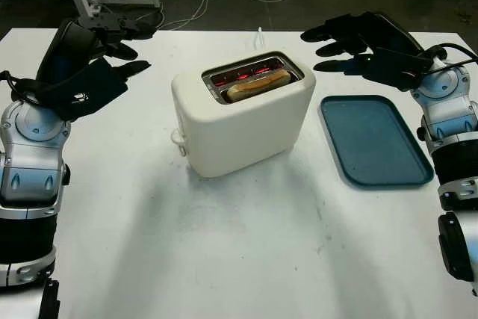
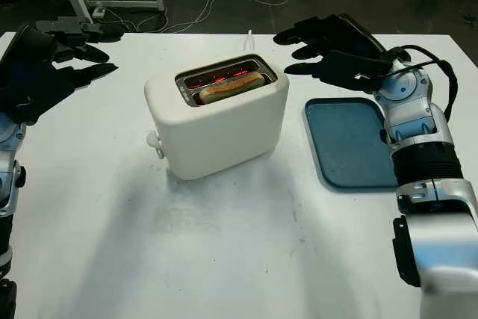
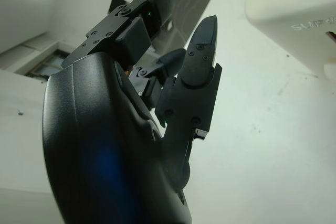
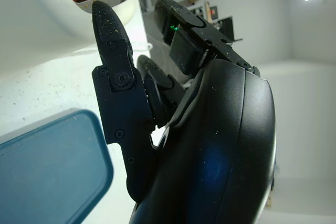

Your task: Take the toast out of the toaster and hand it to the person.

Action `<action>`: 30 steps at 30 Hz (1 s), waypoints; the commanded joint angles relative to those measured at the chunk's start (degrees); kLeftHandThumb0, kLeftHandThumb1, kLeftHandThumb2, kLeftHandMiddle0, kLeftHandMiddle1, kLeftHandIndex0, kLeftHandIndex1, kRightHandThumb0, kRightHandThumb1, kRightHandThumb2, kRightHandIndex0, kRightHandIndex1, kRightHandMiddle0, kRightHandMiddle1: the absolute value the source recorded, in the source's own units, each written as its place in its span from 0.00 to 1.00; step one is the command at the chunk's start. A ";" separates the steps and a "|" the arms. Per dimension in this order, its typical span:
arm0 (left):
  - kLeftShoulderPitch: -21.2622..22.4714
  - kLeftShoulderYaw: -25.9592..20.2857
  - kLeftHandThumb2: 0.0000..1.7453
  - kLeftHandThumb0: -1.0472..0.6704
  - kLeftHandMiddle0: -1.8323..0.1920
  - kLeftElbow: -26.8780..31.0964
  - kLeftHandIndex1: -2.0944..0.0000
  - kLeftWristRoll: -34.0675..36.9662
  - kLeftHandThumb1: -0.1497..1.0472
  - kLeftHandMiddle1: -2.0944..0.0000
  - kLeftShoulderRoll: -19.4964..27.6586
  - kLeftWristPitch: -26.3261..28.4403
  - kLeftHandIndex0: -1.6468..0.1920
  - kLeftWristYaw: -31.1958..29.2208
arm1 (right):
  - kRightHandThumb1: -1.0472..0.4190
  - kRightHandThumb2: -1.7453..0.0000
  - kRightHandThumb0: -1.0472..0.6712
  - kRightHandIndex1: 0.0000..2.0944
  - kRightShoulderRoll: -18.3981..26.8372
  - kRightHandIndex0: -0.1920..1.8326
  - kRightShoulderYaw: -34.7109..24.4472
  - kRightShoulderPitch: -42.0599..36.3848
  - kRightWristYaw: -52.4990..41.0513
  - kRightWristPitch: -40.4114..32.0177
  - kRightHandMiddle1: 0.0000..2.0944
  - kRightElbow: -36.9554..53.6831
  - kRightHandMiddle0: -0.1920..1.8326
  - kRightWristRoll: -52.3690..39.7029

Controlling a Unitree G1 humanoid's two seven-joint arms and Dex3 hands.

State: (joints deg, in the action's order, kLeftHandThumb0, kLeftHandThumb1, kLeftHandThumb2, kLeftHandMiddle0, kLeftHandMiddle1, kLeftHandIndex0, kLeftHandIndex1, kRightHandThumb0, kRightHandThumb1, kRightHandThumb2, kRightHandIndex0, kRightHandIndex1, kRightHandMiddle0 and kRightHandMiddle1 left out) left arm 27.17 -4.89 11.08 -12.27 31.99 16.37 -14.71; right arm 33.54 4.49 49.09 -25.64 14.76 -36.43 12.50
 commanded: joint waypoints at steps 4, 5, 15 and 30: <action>0.15 0.24 0.03 0.46 0.64 0.26 0.92 -0.46 0.89 0.61 0.00 -0.03 0.48 0.11 | 0.10 1.00 0.30 0.00 0.37 0.51 -0.07 -0.40 -0.30 -0.70 0.00 0.75 0.47 -0.14; 0.17 0.26 0.03 0.46 0.64 0.23 0.92 -0.41 0.89 0.61 0.04 -0.05 0.48 0.02 | 0.10 1.00 0.30 0.00 0.42 0.51 0.04 -0.37 -0.29 -0.86 0.00 0.84 0.47 0.03; 0.12 -0.03 0.03 0.47 0.64 0.63 0.92 0.05 0.89 0.61 -0.24 0.86 0.48 0.07 | 0.10 1.00 0.30 0.00 0.35 0.51 0.09 -0.24 0.03 -0.51 0.00 0.50 0.47 0.18; 0.46 0.33 0.03 0.46 0.64 0.59 0.92 -0.40 0.89 0.61 0.04 0.85 0.48 0.01 | 0.10 1.00 0.28 0.00 0.35 0.51 0.04 0.15 0.10 -0.16 0.00 -0.24 0.47 0.31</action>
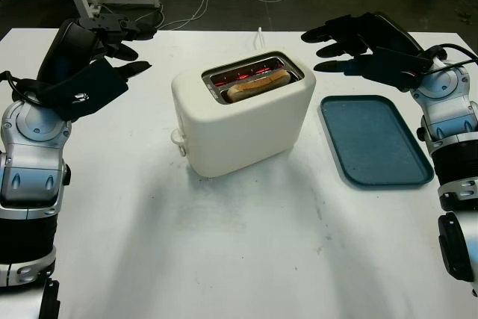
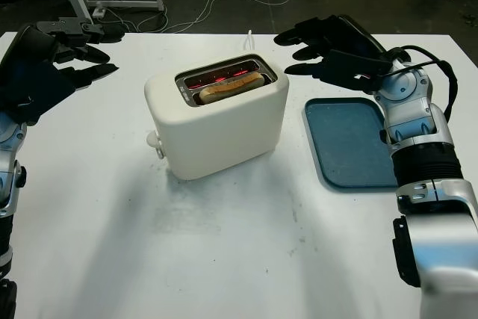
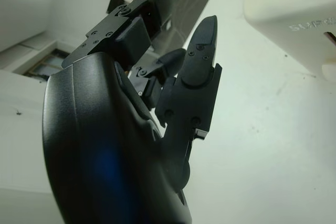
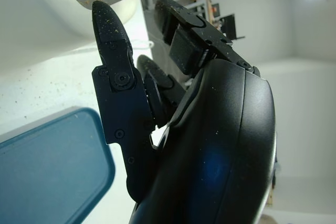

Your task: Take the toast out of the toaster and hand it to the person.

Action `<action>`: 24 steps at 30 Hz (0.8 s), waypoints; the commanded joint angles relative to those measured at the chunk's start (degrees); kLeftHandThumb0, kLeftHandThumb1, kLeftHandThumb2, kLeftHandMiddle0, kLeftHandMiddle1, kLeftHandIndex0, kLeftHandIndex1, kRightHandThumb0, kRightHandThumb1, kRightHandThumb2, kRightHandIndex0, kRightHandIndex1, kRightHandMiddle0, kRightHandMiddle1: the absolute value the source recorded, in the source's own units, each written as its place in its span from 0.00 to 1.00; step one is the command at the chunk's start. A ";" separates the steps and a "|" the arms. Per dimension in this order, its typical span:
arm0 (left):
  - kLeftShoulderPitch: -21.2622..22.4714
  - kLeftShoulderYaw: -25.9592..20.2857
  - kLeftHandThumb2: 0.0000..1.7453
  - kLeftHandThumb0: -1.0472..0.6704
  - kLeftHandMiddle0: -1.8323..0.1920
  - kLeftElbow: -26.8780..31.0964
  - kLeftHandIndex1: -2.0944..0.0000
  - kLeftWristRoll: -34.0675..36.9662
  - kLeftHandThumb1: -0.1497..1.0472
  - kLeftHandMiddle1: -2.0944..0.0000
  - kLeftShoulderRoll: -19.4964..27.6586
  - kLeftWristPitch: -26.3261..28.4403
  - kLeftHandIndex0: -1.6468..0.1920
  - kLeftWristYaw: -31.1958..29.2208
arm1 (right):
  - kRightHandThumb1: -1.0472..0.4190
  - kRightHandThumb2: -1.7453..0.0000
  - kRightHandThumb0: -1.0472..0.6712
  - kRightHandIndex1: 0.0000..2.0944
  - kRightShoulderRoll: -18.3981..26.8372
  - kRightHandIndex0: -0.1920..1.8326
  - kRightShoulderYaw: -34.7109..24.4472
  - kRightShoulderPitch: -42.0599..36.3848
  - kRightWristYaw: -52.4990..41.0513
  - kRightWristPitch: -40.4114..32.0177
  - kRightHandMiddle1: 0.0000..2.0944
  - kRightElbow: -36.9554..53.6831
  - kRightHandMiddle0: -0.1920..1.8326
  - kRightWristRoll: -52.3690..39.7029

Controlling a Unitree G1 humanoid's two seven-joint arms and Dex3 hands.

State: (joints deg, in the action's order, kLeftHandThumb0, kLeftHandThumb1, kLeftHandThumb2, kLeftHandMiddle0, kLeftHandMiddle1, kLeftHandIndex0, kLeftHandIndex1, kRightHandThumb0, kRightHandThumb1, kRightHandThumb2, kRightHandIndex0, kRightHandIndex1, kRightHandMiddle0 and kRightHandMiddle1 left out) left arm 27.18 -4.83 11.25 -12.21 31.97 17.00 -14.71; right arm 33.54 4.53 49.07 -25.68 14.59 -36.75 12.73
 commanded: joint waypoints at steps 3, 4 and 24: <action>0.54 0.30 0.03 0.47 0.64 0.03 0.92 -0.34 0.89 0.61 0.36 -0.37 0.48 -0.34 | 0.10 1.00 0.29 0.00 0.30 0.52 0.00 0.31 0.16 0.87 0.00 -0.54 0.47 -0.01; 0.57 0.42 0.03 0.47 0.64 -0.06 0.92 -0.59 0.89 0.61 0.51 -0.43 0.48 -0.33 | 0.10 1.00 0.29 0.00 0.33 0.52 0.05 0.28 0.24 0.94 0.00 -0.43 0.47 0.10; -0.04 -0.21 0.03 0.44 0.64 -0.38 0.92 0.02 0.89 0.62 0.14 -1.00 0.48 0.09 | 0.10 1.00 0.29 0.00 0.25 0.52 0.08 0.07 0.27 0.19 0.00 0.48 0.47 0.24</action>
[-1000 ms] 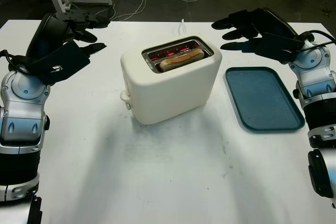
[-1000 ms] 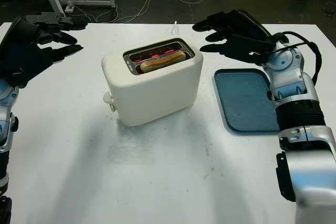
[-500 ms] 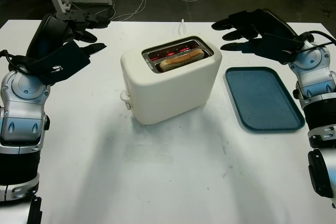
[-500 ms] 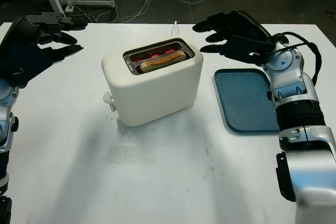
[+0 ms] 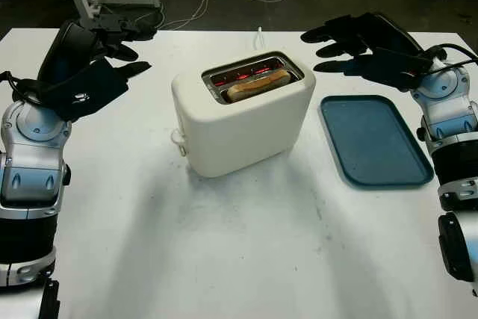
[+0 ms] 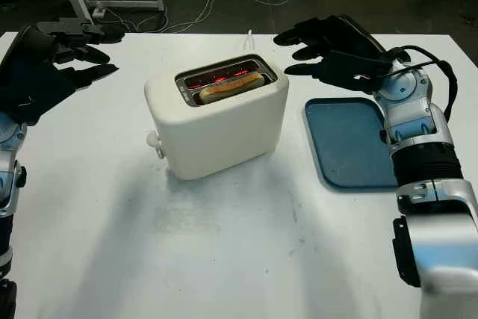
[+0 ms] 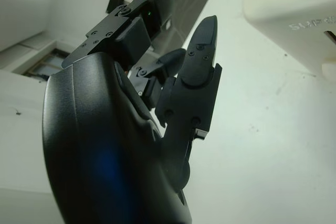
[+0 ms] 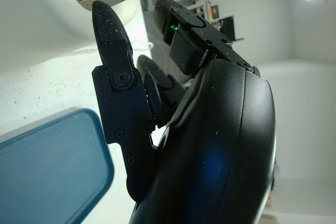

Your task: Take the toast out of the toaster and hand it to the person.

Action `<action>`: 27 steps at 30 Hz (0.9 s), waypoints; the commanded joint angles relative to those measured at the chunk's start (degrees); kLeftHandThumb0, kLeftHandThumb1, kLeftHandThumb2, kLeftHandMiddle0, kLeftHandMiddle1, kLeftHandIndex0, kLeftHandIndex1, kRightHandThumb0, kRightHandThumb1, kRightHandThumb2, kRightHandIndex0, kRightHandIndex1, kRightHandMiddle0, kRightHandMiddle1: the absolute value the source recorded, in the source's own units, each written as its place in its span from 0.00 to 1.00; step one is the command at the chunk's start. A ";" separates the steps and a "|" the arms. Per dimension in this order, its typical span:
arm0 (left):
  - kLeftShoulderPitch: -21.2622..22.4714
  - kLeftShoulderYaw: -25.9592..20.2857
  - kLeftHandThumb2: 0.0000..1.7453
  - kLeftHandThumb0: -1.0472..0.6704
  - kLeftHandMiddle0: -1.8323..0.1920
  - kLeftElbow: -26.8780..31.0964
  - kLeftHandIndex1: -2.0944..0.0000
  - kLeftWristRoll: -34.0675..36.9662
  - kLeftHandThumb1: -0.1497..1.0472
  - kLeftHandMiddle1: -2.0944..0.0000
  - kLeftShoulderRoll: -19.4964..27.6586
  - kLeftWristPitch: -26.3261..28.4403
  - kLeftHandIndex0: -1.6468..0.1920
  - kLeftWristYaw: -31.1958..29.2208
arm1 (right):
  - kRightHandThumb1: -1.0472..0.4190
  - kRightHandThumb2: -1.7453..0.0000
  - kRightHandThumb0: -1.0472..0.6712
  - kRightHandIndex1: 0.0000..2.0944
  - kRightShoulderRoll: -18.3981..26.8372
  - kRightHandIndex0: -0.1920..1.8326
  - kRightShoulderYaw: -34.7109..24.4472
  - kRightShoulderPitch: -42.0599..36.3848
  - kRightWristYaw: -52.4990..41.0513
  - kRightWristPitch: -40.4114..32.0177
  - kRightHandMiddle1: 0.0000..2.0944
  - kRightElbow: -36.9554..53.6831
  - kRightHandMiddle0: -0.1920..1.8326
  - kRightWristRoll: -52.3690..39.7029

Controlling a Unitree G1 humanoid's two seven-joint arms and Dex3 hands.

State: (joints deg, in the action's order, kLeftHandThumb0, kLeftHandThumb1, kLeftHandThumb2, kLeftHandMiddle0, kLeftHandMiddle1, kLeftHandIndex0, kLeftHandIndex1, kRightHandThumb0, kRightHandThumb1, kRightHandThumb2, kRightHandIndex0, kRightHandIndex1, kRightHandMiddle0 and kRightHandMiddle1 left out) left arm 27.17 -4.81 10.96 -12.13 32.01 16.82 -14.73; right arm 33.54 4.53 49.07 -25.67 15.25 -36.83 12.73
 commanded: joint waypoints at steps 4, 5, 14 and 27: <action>-0.01 -0.19 0.03 0.45 0.64 0.51 0.92 -0.15 0.89 0.62 0.07 -0.11 0.48 0.05 | 0.10 1.00 0.28 0.01 0.25 0.52 -0.14 0.23 0.48 1.40 0.00 -0.73 0.48 -0.09; 0.01 -0.07 0.03 0.45 0.64 0.53 0.92 -0.41 0.89 0.62 0.27 -0.20 0.48 0.02 | 0.10 1.00 0.28 0.01 0.25 0.53 -0.10 0.28 0.45 1.88 0.00 -1.03 0.48 -0.11; 0.02 -0.04 0.03 0.46 0.64 0.79 0.92 -0.49 0.89 0.61 0.05 0.37 0.48 0.11 | 0.10 1.00 0.29 0.00 0.09 0.52 -0.13 0.32 0.02 1.09 0.00 -0.73 0.48 -0.31; -0.09 -0.10 0.03 0.46 0.64 0.26 0.92 -0.38 0.89 0.61 0.19 -0.27 0.48 0.13 | 0.10 1.00 0.29 0.00 0.13 0.52 -0.18 0.22 0.05 0.60 0.00 -0.40 0.47 -0.30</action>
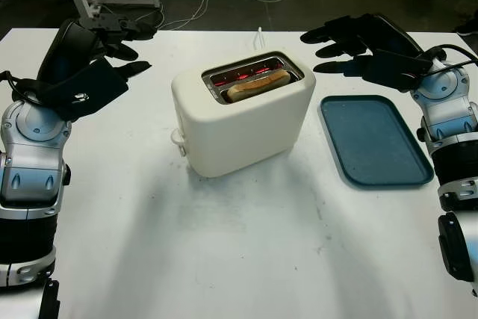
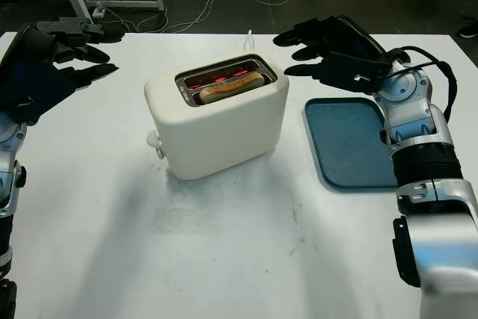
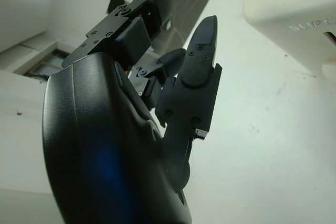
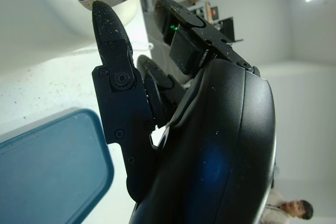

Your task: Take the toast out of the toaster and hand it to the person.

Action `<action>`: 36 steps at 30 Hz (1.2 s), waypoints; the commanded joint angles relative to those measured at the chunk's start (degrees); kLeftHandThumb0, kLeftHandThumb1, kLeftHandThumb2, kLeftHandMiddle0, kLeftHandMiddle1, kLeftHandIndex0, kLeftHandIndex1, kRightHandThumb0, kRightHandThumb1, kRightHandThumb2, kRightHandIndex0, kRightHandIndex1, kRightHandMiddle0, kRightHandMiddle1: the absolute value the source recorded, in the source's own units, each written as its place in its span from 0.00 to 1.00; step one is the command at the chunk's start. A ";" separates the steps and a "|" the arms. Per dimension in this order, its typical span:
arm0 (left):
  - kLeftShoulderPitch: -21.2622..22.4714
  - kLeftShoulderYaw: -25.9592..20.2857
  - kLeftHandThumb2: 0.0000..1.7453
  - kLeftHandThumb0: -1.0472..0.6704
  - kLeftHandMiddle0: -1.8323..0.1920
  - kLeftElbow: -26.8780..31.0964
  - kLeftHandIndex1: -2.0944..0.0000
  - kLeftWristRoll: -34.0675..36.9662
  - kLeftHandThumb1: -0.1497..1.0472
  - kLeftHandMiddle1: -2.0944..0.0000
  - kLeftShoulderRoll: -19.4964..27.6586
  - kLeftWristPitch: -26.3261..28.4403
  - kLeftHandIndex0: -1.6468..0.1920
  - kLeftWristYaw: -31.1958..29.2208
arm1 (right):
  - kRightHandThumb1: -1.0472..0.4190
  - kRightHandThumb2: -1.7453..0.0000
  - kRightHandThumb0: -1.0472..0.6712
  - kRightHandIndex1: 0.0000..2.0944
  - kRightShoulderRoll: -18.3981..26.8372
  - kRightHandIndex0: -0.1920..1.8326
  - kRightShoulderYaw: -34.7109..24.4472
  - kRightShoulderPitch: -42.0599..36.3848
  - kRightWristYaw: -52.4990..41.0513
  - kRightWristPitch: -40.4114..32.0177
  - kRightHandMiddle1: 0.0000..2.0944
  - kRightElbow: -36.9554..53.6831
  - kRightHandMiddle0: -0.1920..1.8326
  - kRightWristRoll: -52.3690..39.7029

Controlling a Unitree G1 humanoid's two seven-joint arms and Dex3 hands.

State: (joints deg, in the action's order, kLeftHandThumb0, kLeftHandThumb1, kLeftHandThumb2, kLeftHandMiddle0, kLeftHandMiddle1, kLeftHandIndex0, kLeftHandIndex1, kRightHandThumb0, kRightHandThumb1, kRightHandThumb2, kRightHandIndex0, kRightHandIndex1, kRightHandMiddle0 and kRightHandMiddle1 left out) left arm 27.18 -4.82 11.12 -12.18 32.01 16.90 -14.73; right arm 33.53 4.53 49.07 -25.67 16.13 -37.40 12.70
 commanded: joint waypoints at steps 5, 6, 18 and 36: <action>-0.16 -0.27 0.03 0.46 0.64 0.42 0.92 -0.08 0.89 0.61 -0.05 0.05 0.48 0.12 | 0.10 1.00 0.29 0.00 0.14 0.52 -0.04 0.30 0.49 0.48 0.00 -0.29 0.48 0.08; -0.22 -0.19 0.04 0.46 0.64 0.49 0.92 -0.20 0.89 0.61 0.13 0.11 0.48 -0.02 | 0.10 1.00 0.29 0.00 0.13 0.52 -0.05 0.28 0.42 0.43 0.00 -0.28 0.48 0.03; -0.45 -0.02 0.03 0.46 0.63 0.32 0.92 -0.85 0.89 0.62 0.51 -0.48 0.48 0.14 | 0.10 1.00 0.31 0.00 0.05 0.51 -0.16 0.18 0.18 -0.22 0.00 -0.02 0.47 -0.23; -0.65 -0.19 0.03 0.44 0.63 -0.05 0.92 -0.58 0.89 0.62 -0.16 -1.11 0.48 0.38 | 0.10 1.00 0.29 0.00 -0.03 0.51 -0.23 0.10 0.05 -0.83 0.00 0.06 0.47 -0.43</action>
State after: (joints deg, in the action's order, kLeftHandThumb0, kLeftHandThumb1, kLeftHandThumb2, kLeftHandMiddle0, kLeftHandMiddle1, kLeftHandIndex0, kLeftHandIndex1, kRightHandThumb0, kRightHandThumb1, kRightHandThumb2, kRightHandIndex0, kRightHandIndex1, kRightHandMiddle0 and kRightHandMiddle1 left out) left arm 27.09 -5.17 10.74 -12.24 32.01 15.76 -14.72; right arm 33.53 4.53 49.07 -25.67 15.47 -37.40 12.69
